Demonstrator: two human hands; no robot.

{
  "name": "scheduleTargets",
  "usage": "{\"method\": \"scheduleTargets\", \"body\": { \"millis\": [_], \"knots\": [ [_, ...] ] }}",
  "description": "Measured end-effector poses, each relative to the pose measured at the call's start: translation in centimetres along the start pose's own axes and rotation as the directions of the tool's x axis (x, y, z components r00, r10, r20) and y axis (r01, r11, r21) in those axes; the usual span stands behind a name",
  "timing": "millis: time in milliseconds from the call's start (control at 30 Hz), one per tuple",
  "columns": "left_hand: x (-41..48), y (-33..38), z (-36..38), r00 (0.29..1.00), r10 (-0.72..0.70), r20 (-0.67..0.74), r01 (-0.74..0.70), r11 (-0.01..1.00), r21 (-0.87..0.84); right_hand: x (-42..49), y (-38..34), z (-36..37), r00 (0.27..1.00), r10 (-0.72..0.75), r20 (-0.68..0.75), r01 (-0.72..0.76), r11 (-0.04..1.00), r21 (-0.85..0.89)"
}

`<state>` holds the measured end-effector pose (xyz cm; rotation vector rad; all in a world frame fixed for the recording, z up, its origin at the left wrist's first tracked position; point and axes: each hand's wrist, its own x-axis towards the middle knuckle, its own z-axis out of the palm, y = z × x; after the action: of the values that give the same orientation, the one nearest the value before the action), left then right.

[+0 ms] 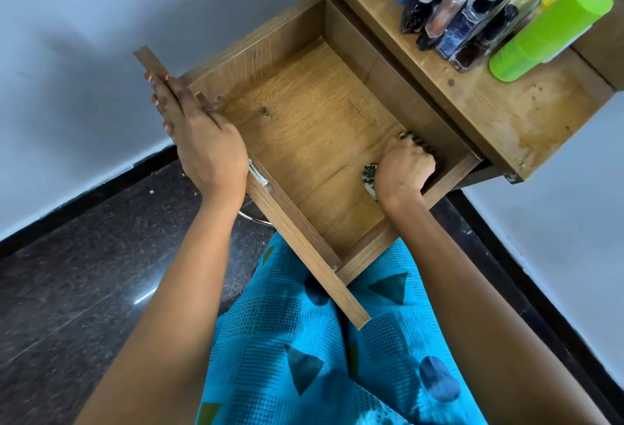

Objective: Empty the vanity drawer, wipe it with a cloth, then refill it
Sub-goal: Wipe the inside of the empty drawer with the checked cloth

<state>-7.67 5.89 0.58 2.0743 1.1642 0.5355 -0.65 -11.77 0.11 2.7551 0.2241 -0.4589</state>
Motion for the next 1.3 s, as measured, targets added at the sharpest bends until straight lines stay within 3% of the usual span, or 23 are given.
{"method": "scheduleTargets", "body": {
  "millis": [200,533,833,1067,1300],
  "knots": [
    [0.0,0.0,0.0,1.000,0.006,-0.001,-0.006,1.000,-0.004,-0.2,0.4,0.0,0.985,-0.162,-0.051,0.161,0.987,-0.023],
    [0.2,-0.1,0.1,1.000,0.012,-0.004,-0.012,0.999,-0.033,-1.1,0.7,0.8,0.996,-0.083,0.037,0.088,0.982,-0.166],
    [0.2,-0.1,-0.1,1.000,0.017,0.001,-0.017,0.999,-0.030,0.2,0.7,-0.4,0.984,0.012,0.176,0.015,0.988,-0.154],
    [0.1,0.0,-0.1,1.000,0.017,-0.003,-0.017,0.999,-0.028,0.7,1.0,-1.0,0.976,0.064,0.206,-0.056,0.997,-0.046],
    [0.2,0.0,0.1,1.000,0.022,-0.016,-0.022,0.998,-0.053,-1.0,-0.6,-0.5,0.969,0.100,0.224,-0.076,0.991,-0.111]
  ]
}}
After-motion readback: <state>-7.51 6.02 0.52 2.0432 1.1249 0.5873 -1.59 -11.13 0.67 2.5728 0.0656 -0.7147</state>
